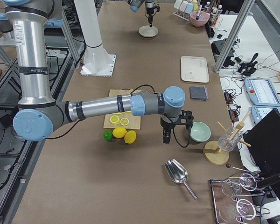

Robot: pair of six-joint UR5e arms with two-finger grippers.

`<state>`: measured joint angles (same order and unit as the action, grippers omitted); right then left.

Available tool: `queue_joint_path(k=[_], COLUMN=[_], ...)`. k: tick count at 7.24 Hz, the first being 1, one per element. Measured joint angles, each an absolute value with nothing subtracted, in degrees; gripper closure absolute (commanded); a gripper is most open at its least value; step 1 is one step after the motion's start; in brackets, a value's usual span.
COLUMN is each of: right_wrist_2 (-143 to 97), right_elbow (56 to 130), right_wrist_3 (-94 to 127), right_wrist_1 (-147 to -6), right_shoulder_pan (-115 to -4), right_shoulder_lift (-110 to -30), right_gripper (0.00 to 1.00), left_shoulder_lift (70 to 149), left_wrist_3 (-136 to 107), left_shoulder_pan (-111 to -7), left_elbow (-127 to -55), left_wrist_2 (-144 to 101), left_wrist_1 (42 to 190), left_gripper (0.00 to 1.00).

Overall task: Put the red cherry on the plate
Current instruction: 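Reach the left gripper to the white bowl and grasp its rim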

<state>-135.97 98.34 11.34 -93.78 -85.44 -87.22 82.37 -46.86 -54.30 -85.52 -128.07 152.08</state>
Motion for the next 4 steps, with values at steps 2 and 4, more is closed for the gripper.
queue_joint_path(k=[2,4], right_wrist_2=[-135.9,-135.9], right_elbow=[98.3,98.3], right_wrist_3=[11.3,11.3], right_wrist_1=[-93.8,-93.8], right_shoulder_pan=[-85.4,-85.4], right_shoulder_lift=[-87.2,-87.2], right_gripper=[0.0,0.0], left_shoulder_lift=[82.6,84.3], left_wrist_3=[-45.9,-45.9], left_shoulder_pan=[-54.7,-60.5], left_elbow=[-85.6,-86.0], left_wrist_2=[-130.3,-139.2], left_wrist_1=[151.6,150.0], left_gripper=[1.0,1.0])
